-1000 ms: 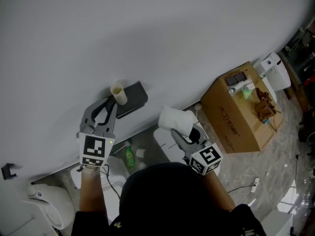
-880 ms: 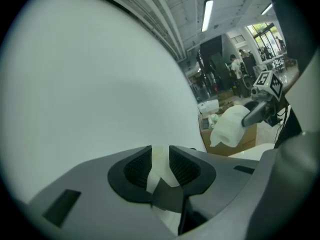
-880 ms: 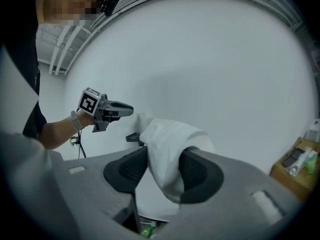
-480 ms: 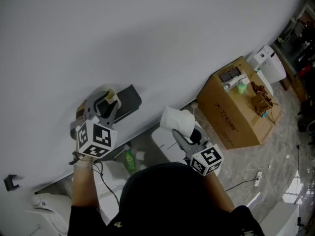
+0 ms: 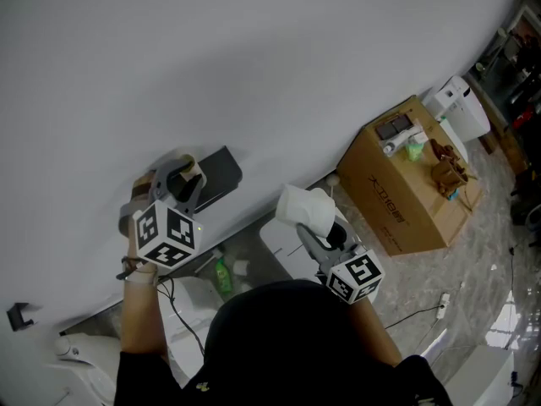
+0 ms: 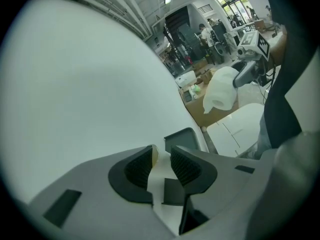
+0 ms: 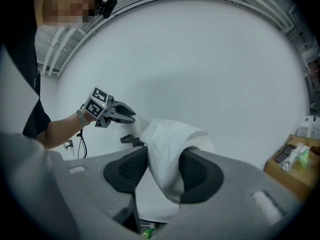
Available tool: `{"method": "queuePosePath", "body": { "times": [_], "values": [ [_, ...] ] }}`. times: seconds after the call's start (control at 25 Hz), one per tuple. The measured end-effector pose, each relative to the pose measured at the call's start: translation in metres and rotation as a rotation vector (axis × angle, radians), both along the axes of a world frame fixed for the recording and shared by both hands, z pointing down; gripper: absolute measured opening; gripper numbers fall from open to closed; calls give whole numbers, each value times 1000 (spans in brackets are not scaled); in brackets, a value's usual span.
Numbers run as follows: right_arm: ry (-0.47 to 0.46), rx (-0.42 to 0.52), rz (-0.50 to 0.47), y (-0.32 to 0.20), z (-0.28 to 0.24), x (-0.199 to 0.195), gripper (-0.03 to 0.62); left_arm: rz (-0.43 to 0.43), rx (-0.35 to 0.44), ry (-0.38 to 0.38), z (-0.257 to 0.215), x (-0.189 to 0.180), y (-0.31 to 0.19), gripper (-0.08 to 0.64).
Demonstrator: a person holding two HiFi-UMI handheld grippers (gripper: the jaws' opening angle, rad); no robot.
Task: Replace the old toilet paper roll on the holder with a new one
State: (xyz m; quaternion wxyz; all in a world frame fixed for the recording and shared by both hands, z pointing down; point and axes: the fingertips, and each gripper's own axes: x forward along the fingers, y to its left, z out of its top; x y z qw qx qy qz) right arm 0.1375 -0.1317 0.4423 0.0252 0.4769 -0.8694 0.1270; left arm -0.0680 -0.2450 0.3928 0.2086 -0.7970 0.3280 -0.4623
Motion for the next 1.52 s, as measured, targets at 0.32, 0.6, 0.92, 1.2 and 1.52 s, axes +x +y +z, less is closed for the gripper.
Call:
{"method": "queuePosePath", "body": {
  "times": [0.32, 0.6, 0.92, 1.2, 1.52],
  "values": [
    [-5, -4, -9, 0, 1, -1, 190, -18, -34, 87, -5, 0, 6, 84],
    [-10, 0, -22, 0, 0, -1, 190, -50, -21, 141, -9, -5, 13, 52],
    [-15, -3, -63, 3, -2, -7, 190, -117, 12, 188, -18, -22, 35, 40],
    [-5, 6, -136, 1, -6, -23, 190, -218, 43, 246, -18, -50, 67, 35],
    [2, -2, -231, 3, -3, -54, 190, -355, 29, 310, 1, -87, 113, 34]
  ]
}}
